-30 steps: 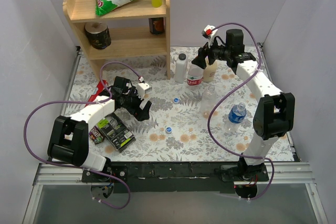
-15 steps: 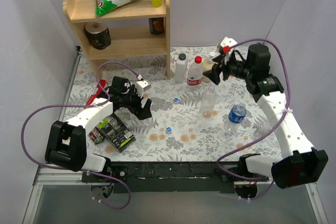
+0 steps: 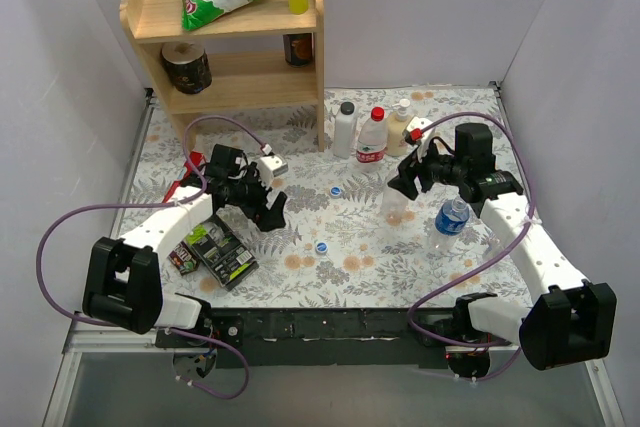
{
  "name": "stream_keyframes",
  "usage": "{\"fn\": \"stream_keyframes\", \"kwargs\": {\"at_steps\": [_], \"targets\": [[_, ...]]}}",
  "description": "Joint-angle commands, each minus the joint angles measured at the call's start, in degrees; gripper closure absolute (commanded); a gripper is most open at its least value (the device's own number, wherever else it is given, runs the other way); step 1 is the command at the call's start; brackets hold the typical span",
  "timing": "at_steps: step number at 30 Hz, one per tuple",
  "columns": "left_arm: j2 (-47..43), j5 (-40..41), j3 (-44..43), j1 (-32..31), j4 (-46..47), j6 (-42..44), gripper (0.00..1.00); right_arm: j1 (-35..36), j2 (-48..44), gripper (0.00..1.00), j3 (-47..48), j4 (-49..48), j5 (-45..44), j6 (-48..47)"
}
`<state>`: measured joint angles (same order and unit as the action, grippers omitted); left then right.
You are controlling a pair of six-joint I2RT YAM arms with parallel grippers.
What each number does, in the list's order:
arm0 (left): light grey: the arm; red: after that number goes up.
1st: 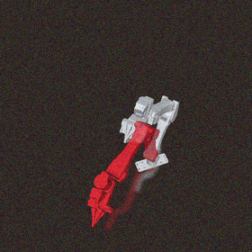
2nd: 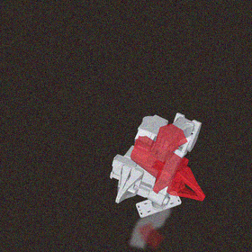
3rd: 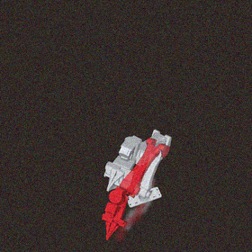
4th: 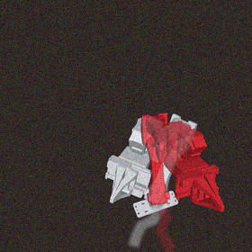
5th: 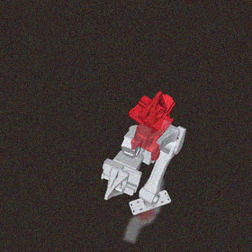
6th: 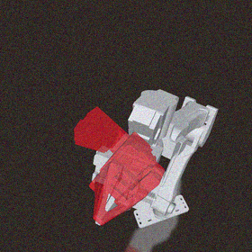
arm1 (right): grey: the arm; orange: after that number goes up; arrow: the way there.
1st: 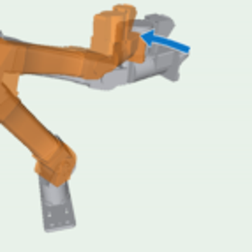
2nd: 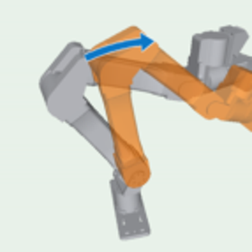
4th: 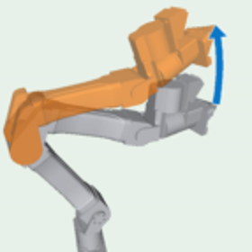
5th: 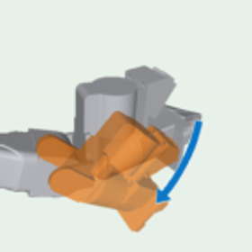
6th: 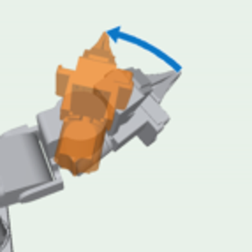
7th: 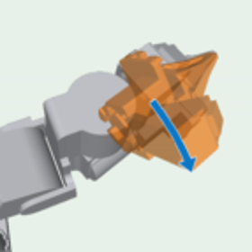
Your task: Screw on the bottle caps
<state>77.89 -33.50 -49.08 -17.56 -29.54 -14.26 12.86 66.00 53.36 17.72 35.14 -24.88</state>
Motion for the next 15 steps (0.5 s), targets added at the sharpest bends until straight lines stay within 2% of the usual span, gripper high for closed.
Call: {"fn": "stream_keyframes", "kwargs": {"at_steps": [1, 3, 4, 6, 7, 10, 15], "targets": [[-0.02, -2.71, -5.76, 0.25, -1.48, 2.48, 0.02, -0.03, 0.27, 0.31, -0.45, -5.76, 1.07, -1.66], [0.42, -3.68, -6.81, -0.36, -2.01, 3.36, 0.02, -0.03, 0.53, 0.37, -0.45, -6.29, 1.6, -1.75], [0.86, -3.68, -7.6, -0.72, -2.36, 3.89, 0.02, -0.03, 0.62, 0.48, -0.28, -6.38, 2.21, -2.01], [1.04, -3.86, -8.14, -2.21, -3.42, 5.81, 0.02, 0.06, 0.71, 0.63, 1.04, -5.94, 2.39, -1.92], [1.04, -3.94, -8.75, -2.74, -3.77, 6.26, 0.02, -0.03, 0.89, 0.74, 1.74, -5.15, 2.57, -1.84], [0.43, -5.17, -10.33, -5.02, -3.86, 6.35, 0.02, 0.67, 1.85, 0.84, 6.56, -1.3, 4.15, -1.05], [-1.07, -5.79, -12.18, -7.66, -3.16, 4.51, 0.02, 2.95, 3.87, 0.93, 13.07, 0.22, 8.71, 7.11]]}}
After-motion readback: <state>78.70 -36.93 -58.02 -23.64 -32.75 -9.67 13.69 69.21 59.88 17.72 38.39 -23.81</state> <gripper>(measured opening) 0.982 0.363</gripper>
